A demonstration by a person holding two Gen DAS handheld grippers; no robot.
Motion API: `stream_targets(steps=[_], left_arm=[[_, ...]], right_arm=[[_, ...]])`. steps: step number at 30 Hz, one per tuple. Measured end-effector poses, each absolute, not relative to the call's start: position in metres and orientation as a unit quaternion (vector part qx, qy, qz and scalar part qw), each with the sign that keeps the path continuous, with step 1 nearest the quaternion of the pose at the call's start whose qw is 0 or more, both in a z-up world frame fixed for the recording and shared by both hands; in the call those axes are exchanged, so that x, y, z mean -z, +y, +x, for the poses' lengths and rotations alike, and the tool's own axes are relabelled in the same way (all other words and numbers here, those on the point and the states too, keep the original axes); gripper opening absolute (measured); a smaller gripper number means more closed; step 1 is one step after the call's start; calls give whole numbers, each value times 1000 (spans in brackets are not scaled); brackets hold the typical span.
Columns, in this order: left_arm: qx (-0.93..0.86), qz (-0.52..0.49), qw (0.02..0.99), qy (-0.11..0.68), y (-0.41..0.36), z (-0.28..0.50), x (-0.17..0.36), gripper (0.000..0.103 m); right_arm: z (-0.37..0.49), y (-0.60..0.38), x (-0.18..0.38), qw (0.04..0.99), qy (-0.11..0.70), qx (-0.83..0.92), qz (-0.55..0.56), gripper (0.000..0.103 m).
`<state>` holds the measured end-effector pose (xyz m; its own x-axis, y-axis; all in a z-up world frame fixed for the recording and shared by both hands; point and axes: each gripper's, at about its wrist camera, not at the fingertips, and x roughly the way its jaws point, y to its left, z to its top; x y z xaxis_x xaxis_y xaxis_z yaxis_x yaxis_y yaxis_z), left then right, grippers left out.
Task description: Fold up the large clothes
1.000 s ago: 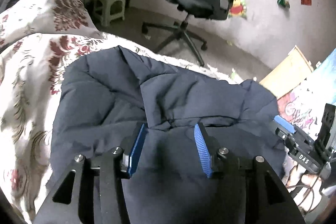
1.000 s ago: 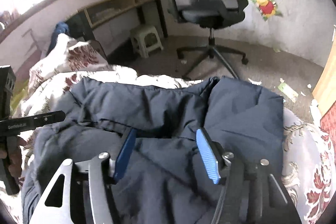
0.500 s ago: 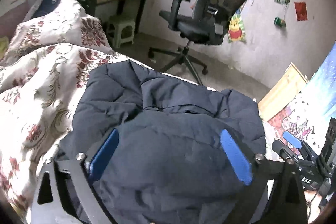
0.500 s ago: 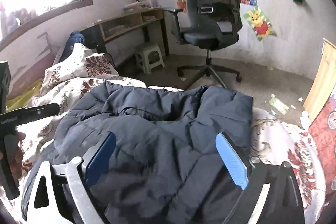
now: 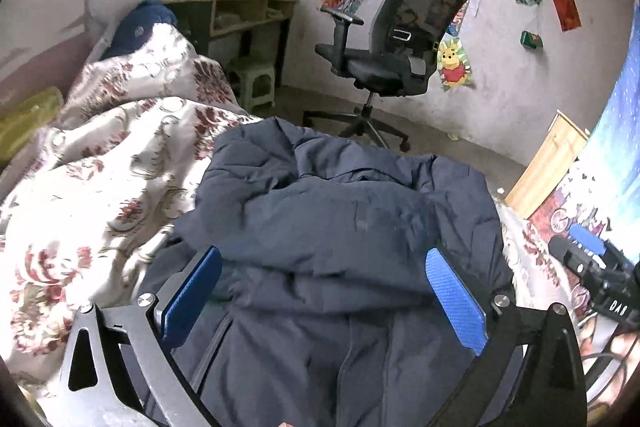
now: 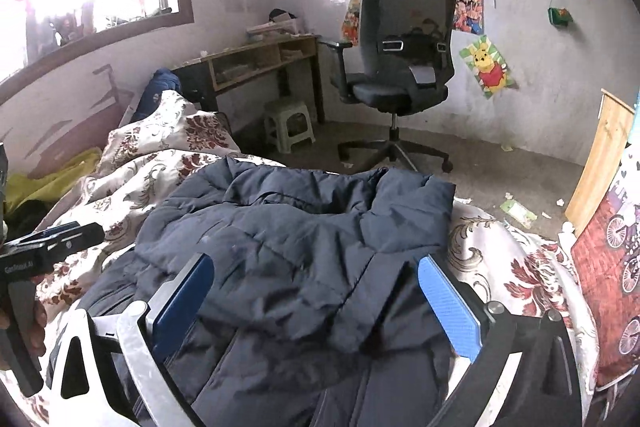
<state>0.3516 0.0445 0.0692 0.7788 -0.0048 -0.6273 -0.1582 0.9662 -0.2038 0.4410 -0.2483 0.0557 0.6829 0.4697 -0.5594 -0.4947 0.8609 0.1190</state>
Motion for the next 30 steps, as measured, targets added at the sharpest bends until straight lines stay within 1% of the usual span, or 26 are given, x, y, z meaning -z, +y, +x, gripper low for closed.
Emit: stream_targets(steps=[3,9,18,25,30], left_arm=[[-55,-99,941,320,37,330,-73,101],[-60,-64,941,326,29,301,-74,101],[-50,-69,942,323,31,286,-53,101],[-56,-85,939,328,42,282,-37,101],[-64,-64,942,324,41,271,-29,101]], right_arm=[[425,-250,-59,920,294,-259,-18,103],[405,-249,-62,918,295,-266,-12,103],[370,-242,-54,919,279,-276,-48,103],[356,-243,-44,915,294,-272,-38,103],[343,-248,-40,919,292,-262,-38,103]])
